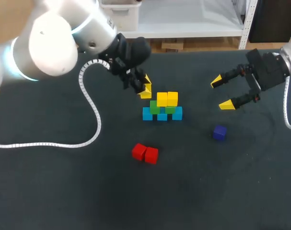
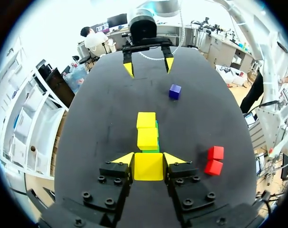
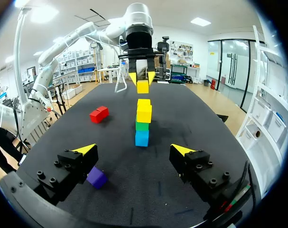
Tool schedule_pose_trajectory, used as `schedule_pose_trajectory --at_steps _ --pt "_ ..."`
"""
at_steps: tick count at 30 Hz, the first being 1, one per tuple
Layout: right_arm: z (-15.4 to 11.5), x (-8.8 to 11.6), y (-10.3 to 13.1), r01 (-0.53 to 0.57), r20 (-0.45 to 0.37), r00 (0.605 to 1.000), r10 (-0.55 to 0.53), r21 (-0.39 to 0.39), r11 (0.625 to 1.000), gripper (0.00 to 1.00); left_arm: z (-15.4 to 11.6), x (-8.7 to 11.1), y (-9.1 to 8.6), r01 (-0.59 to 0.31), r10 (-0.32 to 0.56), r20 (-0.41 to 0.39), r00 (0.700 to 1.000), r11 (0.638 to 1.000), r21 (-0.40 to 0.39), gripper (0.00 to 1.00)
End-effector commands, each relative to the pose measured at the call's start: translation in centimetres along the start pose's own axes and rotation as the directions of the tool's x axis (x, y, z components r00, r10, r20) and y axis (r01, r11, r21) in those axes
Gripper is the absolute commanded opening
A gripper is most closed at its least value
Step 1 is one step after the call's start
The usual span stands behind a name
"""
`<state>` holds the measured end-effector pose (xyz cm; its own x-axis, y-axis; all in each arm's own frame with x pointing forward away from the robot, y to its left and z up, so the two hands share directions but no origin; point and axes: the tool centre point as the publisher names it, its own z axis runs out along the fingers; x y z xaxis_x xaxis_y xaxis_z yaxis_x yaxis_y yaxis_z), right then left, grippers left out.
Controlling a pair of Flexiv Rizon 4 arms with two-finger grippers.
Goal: Place the blue cubes, place green cubes on the blue cubes, place the yellow cubes on the green cubes, then place the red cubes on the yellow cubes, and place purple cube on the red cubes.
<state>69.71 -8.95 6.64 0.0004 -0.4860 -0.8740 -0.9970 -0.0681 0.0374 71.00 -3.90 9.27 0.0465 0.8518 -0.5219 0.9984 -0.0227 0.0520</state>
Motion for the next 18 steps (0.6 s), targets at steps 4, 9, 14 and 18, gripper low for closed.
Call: schedule_pose_trajectory --at_steps 4,9,14,18 --pt "0.0 0.0 0.0 0.001 0.001 1.000 -0.001 0.000 1.000 1.00 0.9 -0.3 0.5 0.013 -0.013 -0.011 1.000 1.000 0.020 0.00" --pt "0.0 0.0 0.0 0.001 0.001 1.000 -0.001 0.000 1.000 1.00 1.5 -0.4 0.1 0.022 -0.022 -0.008 1.000 0.999 0.025 0.00" --pt "0.0 0.0 0.0 0.001 0.001 1.000 -0.001 0.000 1.000 1.00 2.1 -0.6 -0.3 0.029 -0.029 -0.008 1.000 0.999 0.033 0.00" --pt "0.0 0.0 0.0 0.001 0.001 1.000 -0.001 0.000 1.000 1.00 2.3 -0.5 -0.5 0.037 -0.036 -0.008 0.999 0.999 0.035 0.00"
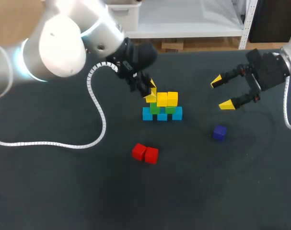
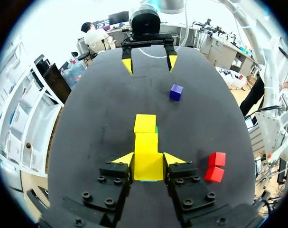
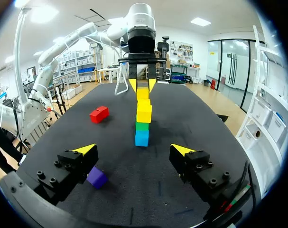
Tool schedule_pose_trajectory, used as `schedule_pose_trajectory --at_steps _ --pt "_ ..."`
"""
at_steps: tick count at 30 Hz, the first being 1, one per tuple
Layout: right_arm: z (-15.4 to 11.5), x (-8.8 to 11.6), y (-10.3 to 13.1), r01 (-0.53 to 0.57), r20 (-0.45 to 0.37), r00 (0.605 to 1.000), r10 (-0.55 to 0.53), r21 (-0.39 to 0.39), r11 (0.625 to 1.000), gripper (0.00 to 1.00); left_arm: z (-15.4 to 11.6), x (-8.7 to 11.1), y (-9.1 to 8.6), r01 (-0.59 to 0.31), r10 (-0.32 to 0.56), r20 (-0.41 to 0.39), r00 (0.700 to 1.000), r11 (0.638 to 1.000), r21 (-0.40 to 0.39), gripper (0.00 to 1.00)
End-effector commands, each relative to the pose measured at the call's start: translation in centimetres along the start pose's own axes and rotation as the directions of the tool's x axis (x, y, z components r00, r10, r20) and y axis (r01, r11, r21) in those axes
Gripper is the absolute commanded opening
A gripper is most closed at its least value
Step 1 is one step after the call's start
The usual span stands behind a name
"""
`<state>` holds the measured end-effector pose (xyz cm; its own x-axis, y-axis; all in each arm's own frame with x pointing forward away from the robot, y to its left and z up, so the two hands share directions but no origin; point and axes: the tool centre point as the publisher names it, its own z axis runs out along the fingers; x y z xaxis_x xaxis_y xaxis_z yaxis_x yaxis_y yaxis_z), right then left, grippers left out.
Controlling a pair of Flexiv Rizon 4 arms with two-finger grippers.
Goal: Place the blue cubes, place green cubes on the blue cubes, place the yellow cubes on the green cubes, then place the red cubes on the yellow cubes, and place purple cube on the red cubes.
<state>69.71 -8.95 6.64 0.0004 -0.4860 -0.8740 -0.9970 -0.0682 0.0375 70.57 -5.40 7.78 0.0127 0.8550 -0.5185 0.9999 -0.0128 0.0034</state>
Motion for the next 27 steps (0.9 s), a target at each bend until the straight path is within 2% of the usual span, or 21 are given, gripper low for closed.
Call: schedule_pose_trajectory --at_steps 1,27 --pt "0.01 0.00 -0.03 0.001 0.001 1.000 -0.001 0.000 1.000 1.00 0.25 -0.02 -0.01 0.004 -0.004 -0.003 1.000 1.000 0.000 0.00" --pt "0.01 0.00 -0.03 0.001 0.001 1.000 -0.001 0.000 1.000 1.00 1.07 0.81 -0.05 0.024 -0.024 -0.012 1.000 1.000 0.011 0.00"
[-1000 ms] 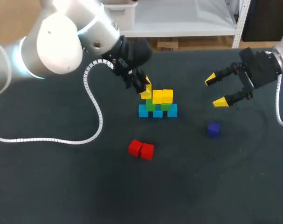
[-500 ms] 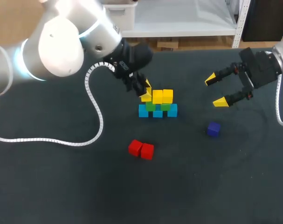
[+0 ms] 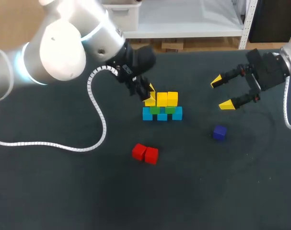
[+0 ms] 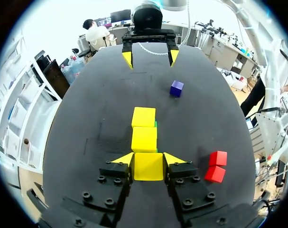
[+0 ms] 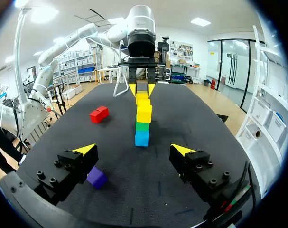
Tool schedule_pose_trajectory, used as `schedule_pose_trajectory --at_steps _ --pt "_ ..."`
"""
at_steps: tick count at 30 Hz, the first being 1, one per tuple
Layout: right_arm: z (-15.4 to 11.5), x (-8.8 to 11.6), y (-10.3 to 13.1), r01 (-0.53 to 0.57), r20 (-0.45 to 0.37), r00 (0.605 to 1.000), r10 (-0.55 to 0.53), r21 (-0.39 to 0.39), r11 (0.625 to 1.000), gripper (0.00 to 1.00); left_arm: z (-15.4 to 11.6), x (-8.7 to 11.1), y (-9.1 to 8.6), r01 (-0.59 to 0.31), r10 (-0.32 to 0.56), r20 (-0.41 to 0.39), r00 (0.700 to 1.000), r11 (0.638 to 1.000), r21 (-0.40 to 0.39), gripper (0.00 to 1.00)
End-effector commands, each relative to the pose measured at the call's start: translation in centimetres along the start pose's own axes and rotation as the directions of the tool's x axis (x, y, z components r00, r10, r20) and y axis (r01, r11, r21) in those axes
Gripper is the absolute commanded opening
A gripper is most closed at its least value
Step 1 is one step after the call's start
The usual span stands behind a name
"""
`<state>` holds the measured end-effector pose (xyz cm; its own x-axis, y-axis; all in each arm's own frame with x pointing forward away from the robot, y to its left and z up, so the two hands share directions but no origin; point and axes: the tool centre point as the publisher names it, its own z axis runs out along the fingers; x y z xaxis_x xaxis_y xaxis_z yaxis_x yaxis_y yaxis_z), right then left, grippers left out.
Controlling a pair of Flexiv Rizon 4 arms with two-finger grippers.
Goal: Place the blue cubes, place green cubes on the blue cubes, place the yellow cubes on the green cubes, then place the red cubes on the yellow cubes, and place purple cube on the red cubes.
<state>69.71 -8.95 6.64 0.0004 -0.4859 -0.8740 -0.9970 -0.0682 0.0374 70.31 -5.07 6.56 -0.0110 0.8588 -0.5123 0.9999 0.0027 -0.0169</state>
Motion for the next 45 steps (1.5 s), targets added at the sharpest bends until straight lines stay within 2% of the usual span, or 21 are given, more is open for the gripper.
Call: schedule_pose_trajectory --at_steps 1,33,35,40,45 --pt "0.01 0.00 -0.03 0.001 0.001 1.000 -0.001 0.000 1.000 1.00 0.23 -0.10 0.25 0.001 -0.001 -0.005 1.000 1.000 0.002 0.00" --pt "0.01 0.00 -0.03 0.001 0.001 1.000 -0.001 0.000 1.000 1.00 0.68 -0.05 0.81 -0.006 0.006 0.000 1.000 1.000 0.023 0.00" --pt "0.01 0.00 -0.03 0.001 0.001 1.000 -0.001 0.000 1.000 1.00 0.70 -0.04 0.83 -0.006 0.006 0.000 1.000 1.000 0.025 0.05" --pt "0.01 0.00 -0.03 0.001 0.001 1.000 -0.001 0.000 1.000 1.00 0.75 -0.01 0.90 -0.006 0.006 0.002 1.000 1.000 0.026 0.07" --pt "0.01 0.00 -0.03 0.001 0.001 1.000 -0.001 0.000 1.000 1.00 0.80 0.01 0.92 -0.004 0.004 0.003 1.000 1.000 0.029 0.15"
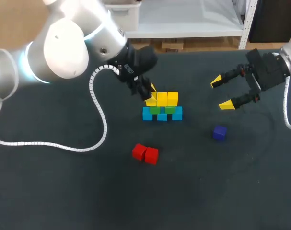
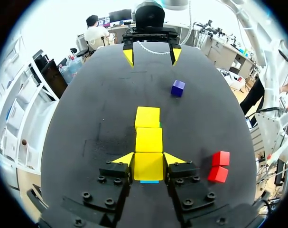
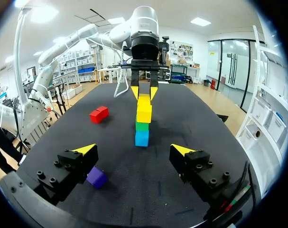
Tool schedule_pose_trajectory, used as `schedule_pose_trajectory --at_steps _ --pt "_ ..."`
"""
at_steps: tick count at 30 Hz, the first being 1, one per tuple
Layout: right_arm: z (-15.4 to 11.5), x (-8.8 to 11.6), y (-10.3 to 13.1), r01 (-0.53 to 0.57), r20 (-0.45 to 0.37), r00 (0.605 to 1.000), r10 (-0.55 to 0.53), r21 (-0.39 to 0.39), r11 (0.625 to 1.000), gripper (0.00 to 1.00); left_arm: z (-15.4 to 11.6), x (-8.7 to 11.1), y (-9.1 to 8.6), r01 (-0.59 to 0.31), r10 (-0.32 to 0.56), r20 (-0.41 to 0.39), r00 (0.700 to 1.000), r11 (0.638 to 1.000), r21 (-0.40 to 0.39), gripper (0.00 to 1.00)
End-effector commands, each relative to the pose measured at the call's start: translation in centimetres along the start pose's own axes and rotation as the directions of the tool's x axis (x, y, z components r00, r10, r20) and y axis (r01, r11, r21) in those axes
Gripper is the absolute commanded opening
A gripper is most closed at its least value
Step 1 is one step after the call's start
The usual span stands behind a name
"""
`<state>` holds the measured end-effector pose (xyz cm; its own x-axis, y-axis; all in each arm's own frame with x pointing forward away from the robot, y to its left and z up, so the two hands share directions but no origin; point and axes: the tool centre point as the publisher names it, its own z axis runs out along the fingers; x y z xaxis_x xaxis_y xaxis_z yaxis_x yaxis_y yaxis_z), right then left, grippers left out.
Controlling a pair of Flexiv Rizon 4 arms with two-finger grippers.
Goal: Place the blue cubes, place green cubes on the blue cubes, place the yellow cubes on the green cubes, then place the red cubes on the yellow cubes, and place purple cube on the red cubes.
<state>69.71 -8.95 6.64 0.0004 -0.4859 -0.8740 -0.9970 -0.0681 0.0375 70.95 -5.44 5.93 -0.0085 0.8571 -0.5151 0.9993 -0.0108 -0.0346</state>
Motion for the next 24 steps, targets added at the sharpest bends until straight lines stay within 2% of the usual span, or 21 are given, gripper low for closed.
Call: schedule_pose_trajectory --at_steps 1,10,15,17,19,20,24 --pt "0.01 0.00 -0.03 0.001 0.001 1.000 -0.001 0.000 1.000 1.00 0.08 0.01 0.27 0.000 0.000 0.001 1.000 1.000 0.007 0.17" --pt "0.01 0.00 -0.03 0.001 0.001 1.000 -0.001 0.000 1.000 1.00 0.11 0.06 0.27 0.003 -0.003 0.002 1.000 1.000 0.011 0.40" --pt "0.01 0.00 -0.03 0.001 0.001 1.000 -0.001 0.000 1.000 1.00 0.12 0.06 0.25 0.006 -0.007 0.004 1.000 1.000 0.012 0.46" --pt "0.01 0.00 -0.03 0.001 0.001 1.000 -0.001 0.000 1.000 1.00 0.12 0.07 0.25 0.008 -0.009 0.006 1.000 1.000 0.012 0.60" --pt "0.01 0.00 -0.03 0.001 0.001 1.000 -0.001 0.000 1.000 1.00 0.12 0.07 0.25 0.011 -0.011 0.007 1.000 1.000 0.011 0.81" --pt "0.01 0.00 -0.03 0.001 0.001 1.000 -0.001 0.000 1.000 1.00 0.10 0.08 0.25 0.013 -0.013 0.008 1.000 1.000 0.011 0.99" --pt "0.01 0.00 -0.03 0.001 0.001 1.000 -0.001 0.000 1.000 1.00 -0.47 0.15 0.07 0.018 -0.018 0.021 1.000 1.000 0.000 1.00"
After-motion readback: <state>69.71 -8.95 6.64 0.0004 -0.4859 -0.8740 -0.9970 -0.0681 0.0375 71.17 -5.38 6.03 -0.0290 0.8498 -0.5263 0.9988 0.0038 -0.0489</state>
